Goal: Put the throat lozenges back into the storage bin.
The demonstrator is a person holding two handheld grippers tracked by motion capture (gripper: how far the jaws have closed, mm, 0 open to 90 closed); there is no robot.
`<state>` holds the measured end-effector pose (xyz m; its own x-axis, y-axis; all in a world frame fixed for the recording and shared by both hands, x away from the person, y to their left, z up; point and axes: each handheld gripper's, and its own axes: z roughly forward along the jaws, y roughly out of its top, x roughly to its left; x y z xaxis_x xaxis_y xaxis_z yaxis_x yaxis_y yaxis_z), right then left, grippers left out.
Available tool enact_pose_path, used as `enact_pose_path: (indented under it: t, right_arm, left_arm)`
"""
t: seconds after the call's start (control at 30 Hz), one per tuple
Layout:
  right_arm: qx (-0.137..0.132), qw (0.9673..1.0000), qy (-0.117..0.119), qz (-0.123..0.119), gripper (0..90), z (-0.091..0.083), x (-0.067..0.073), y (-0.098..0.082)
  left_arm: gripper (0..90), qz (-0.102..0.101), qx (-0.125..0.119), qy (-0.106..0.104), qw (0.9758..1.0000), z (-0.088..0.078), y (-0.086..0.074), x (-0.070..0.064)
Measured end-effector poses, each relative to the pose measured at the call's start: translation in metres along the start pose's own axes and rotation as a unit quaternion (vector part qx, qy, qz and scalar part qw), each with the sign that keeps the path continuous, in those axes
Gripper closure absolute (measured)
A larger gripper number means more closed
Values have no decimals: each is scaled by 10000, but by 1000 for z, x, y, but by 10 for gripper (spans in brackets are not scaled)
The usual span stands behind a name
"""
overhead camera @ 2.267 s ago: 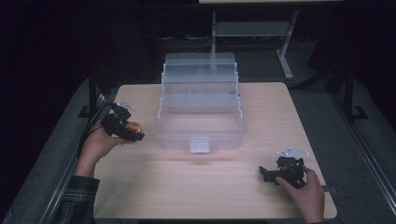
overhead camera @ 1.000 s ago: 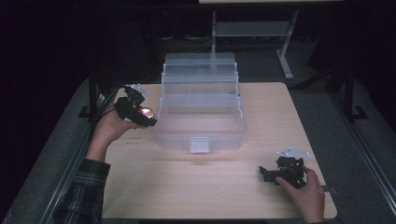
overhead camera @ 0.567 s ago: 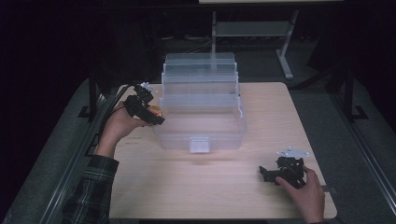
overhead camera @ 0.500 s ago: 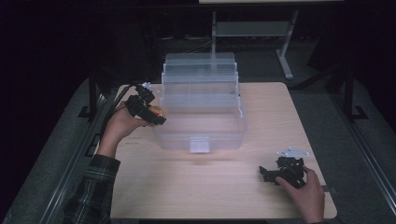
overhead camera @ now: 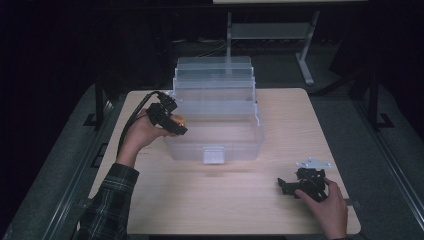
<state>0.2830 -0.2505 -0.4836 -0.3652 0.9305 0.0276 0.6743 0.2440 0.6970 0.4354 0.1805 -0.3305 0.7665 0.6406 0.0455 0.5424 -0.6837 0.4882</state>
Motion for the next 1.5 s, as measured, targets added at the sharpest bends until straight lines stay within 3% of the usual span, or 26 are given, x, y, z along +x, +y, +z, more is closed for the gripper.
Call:
enact_pose_path:
  t: [0.5, 1.5]
  right_arm:
    - [0, 10000, 0, -1, 0, 0, 0, 0]
    - [0, 10000, 1, -2, 0, 0, 0, 0]
  left_arm:
    - [196, 59, 187, -21, 9998, 16, 0, -5]
    - [190, 5, 60, 35, 10000, 9, -2, -1]
